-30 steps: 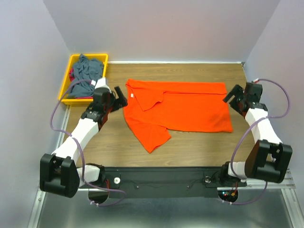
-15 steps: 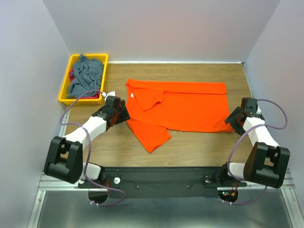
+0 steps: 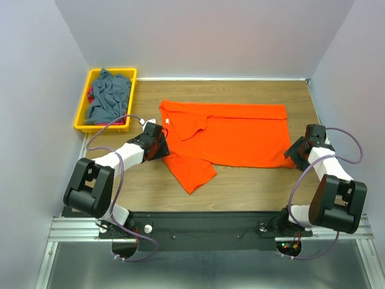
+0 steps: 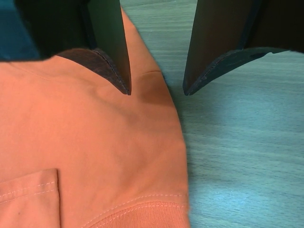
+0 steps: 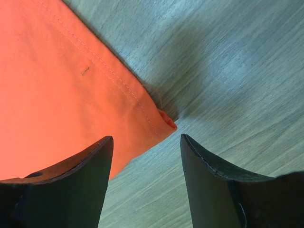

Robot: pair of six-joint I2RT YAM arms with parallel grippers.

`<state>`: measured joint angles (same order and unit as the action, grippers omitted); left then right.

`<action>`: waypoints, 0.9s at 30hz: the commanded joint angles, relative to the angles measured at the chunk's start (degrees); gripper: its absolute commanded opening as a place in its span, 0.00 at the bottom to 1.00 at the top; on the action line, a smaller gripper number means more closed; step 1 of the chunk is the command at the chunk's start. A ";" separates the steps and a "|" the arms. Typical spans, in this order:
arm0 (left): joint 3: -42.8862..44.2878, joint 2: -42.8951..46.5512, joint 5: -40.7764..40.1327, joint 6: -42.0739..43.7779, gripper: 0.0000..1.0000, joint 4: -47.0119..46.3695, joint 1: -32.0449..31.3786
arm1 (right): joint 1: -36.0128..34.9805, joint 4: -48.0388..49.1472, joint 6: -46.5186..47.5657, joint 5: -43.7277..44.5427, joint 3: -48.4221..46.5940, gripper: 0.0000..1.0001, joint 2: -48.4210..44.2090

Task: Fold and stack the t-shirts
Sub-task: Fold the tshirt

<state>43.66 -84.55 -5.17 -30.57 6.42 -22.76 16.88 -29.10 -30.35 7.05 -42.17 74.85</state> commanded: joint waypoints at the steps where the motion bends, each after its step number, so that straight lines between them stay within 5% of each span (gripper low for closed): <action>1: 3.18 0.44 -1.86 0.24 0.58 1.93 -0.53 | 0.52 2.21 -0.77 -0.46 0.51 0.64 0.47; 21: 6.79 -6.06 1.83 6.40 0.41 8.61 -0.97 | 1.04 4.14 -1.03 0.16 1.74 0.63 5.48; 27: 6.35 -6.85 2.80 7.36 0.32 8.44 -0.97 | 1.05 5.19 -1.56 0.59 2.88 0.46 6.19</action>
<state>49.45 -90.80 -3.42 -24.51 13.32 -23.53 17.58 -27.07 -30.72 7.03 -40.95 80.34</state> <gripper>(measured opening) 0.334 0.501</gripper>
